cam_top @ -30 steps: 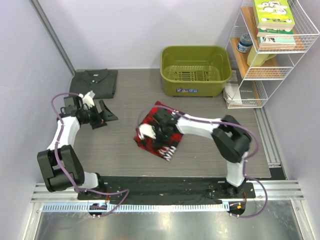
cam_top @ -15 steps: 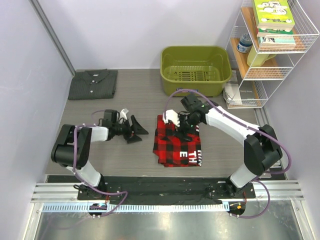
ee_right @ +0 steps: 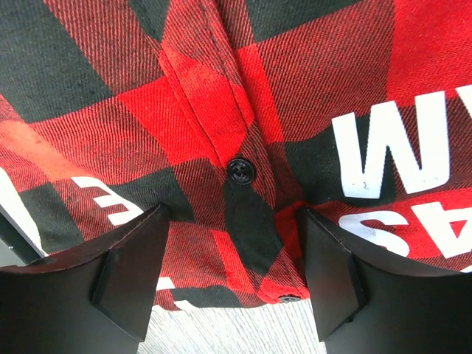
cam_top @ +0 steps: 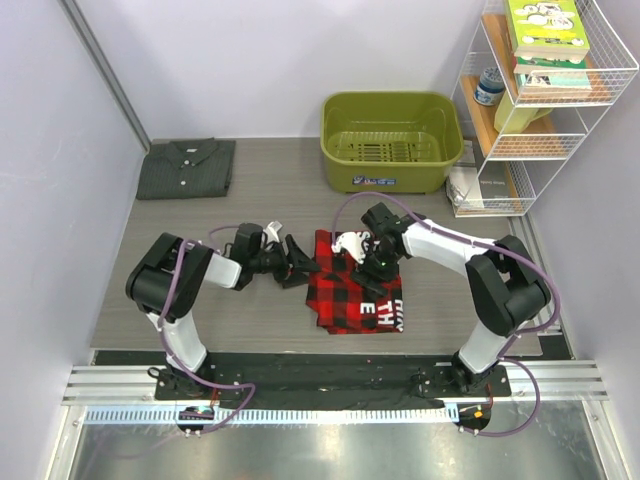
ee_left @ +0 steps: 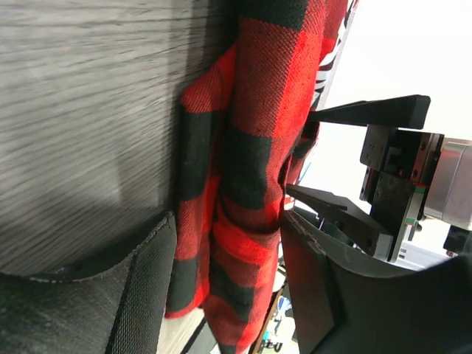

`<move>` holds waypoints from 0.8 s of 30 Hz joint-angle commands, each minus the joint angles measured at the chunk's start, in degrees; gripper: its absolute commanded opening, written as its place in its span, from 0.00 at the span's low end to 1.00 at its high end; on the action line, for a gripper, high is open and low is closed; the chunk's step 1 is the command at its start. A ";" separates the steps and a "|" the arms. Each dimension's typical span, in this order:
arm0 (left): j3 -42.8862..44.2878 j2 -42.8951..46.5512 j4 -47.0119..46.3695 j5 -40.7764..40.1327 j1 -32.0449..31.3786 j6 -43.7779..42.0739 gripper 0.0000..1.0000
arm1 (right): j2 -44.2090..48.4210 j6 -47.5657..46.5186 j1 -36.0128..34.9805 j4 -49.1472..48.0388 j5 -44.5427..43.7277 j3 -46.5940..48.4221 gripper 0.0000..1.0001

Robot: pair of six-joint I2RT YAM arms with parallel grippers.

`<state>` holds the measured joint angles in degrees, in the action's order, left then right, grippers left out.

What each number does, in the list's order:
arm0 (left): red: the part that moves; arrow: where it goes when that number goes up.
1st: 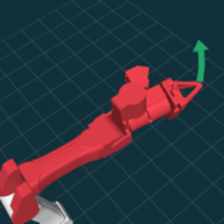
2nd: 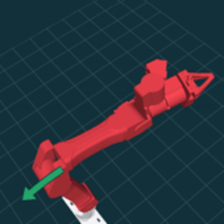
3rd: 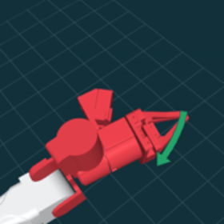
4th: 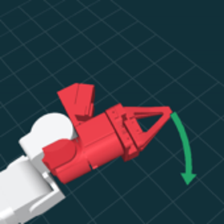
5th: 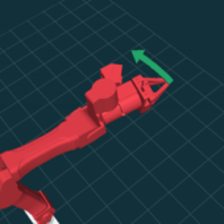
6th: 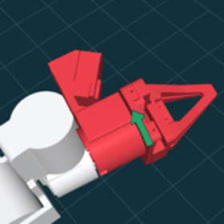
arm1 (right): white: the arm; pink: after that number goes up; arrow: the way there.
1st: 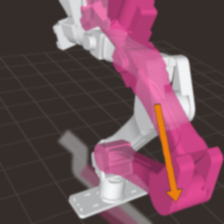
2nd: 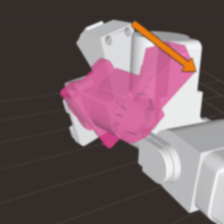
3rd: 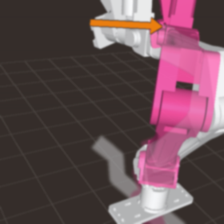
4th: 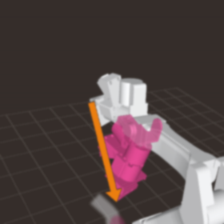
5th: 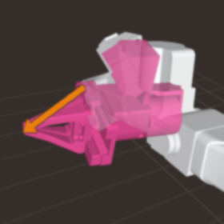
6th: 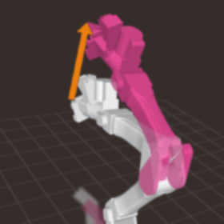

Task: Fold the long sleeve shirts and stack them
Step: Fold the shirt

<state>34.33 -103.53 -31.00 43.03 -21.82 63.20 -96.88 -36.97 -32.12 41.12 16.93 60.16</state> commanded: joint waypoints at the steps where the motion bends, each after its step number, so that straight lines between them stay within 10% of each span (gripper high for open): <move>1: -0.32 -3.43 1.39 -6.55 -2.34 -0.97 0.60 | -2.79 1.11 0.39 -3.86 -2.08 -0.05 0.76; 8: 1.62 -5.02 -1.78 -5.58 -4.54 -0.18 0.60 | -3.75 1.29 0.48 -4.12 -1.64 1.27 0.75; 14: 5.92 -4.23 6.11 -3.23 -2.54 -3.60 0.25 | -2.35 3.22 0.39 -2.90 -0.58 3.02 0.77; 16: 10.48 -1.60 21.74 -2.60 -0.25 -11.92 0.00 | -0.60 5.41 0.57 -2.72 0.12 3.82 0.79; 24: 46.99 -0.09 86.77 -22.14 13.29 -53.33 0.00 | 3.63 14.73 4.78 -2.80 4.78 5.76 0.91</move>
<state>64.45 -105.89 19.40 35.75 -14.81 33.32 -97.27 -28.08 -30.20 38.85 19.49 63.72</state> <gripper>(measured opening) 0.069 0.885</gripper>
